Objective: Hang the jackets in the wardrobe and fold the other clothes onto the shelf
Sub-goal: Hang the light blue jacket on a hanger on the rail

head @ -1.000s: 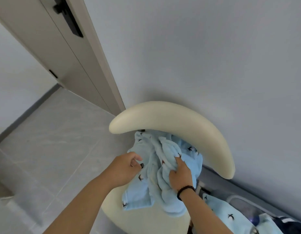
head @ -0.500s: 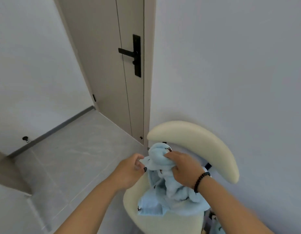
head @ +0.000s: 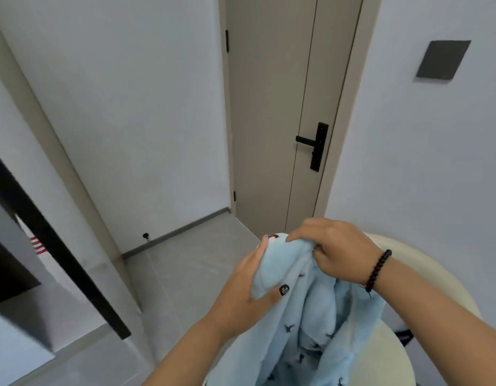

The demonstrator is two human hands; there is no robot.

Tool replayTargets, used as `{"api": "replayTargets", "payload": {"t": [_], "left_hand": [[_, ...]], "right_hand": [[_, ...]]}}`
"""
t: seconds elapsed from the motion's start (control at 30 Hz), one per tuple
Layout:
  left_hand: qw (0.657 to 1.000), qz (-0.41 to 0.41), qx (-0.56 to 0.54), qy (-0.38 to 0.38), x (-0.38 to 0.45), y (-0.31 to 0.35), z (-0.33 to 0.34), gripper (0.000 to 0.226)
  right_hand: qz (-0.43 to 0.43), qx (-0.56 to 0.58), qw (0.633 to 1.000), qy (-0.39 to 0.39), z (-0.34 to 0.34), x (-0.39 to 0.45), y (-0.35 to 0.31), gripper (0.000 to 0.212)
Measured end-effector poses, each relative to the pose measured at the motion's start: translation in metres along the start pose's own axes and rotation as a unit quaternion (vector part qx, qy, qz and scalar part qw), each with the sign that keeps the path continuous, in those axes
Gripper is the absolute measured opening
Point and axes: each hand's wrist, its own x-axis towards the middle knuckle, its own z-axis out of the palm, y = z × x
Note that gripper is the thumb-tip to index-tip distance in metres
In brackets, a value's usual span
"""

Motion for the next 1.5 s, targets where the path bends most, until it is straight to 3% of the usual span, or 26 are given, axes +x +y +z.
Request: {"api": "replayTargets", "payload": {"t": [0.13,0.3,0.4,0.67,0.83,0.93,1.0,1.07,1.27,1.43,1.5], "left_hand": [[0.996,0.010,-0.006,0.084,-0.027,-0.001,-0.036,0.053],[0.959,-0.072,-0.059,0.266,-0.043,0.003,-0.091,0.030],[0.935,-0.119,-0.080,0.326,-0.047,0.005,-0.125,0.013],[0.905,-0.136,-0.002,0.404,-0.043,0.019,-0.195,0.013],[0.887,-0.143,0.039,0.436,-0.039,0.024,-0.222,0.013],[0.851,-0.155,0.042,0.500,-0.058,0.025,-0.242,0.013],[0.822,-0.165,0.042,0.544,-0.079,0.027,-0.260,0.009],[0.801,-0.168,0.061,0.572,-0.103,0.030,-0.278,0.008],[0.718,-0.186,0.113,0.661,-0.184,0.030,-0.336,0.014],[0.693,-0.214,0.133,0.675,-0.240,0.008,-0.383,0.015],[0.701,-0.229,0.156,0.658,-0.262,-0.005,-0.403,0.023]], "right_hand": [[-0.051,0.014,0.999,0.009,0.002,0.038,-0.044,0.053],[-0.094,0.068,0.993,-0.019,0.023,0.083,-0.069,0.057],[-0.123,0.114,0.985,-0.040,0.045,0.112,-0.079,0.058],[-0.161,0.271,0.947,-0.064,0.109,0.189,-0.108,0.047],[-0.160,0.417,0.883,-0.140,0.144,0.224,-0.146,0.039],[-0.151,0.464,0.853,-0.187,0.170,0.242,-0.165,0.037],[-0.152,0.457,0.853,-0.202,0.183,0.256,-0.180,0.020],[-0.169,0.441,0.859,-0.195,0.187,0.271,-0.202,0.011],[-0.235,0.466,0.841,-0.140,0.175,0.315,-0.275,0.014],[-0.278,0.426,0.859,-0.065,0.175,0.337,-0.343,0.012],[-0.290,0.417,0.861,-0.027,0.174,0.348,-0.369,0.009]]}}
